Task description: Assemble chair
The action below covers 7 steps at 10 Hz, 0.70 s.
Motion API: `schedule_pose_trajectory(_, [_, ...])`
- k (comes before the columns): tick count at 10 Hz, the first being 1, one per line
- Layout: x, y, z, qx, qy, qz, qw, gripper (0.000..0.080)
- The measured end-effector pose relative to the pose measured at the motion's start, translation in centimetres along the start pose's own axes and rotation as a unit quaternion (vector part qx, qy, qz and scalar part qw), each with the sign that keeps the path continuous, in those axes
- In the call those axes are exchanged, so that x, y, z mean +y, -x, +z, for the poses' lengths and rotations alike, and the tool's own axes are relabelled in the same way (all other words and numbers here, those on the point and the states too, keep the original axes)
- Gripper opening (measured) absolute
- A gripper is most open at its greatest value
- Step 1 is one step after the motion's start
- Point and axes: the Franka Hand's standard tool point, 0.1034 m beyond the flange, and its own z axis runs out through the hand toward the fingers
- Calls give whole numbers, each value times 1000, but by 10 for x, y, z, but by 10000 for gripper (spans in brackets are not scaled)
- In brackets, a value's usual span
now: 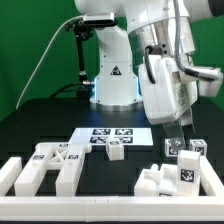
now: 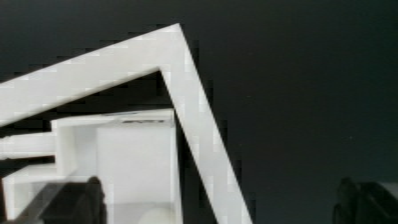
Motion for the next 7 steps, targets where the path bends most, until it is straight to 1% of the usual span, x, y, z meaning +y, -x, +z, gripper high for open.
schedule_pose_trajectory(1, [0, -1, 0, 0, 0, -1, 1000, 649])
schedule_pose_trajectory(2, [-1, -8, -1, 2, 0, -43, 999, 649])
schedule_pose_trajectory(3, [2, -20, -2, 6, 2, -77, 997, 649])
schedule_pose_trajectory(4, [9, -34, -4, 9, 7, -97, 995, 649])
schedule_pose_trajectory(5, [15, -45, -9, 9, 21, -184, 983, 649])
schedule_pose_trajectory(6, [14, -45, -13, 19, 26, -239, 970, 649])
schedule_pose_trajectory(7, [15, -46, -12, 27, 15, -268, 963, 649])
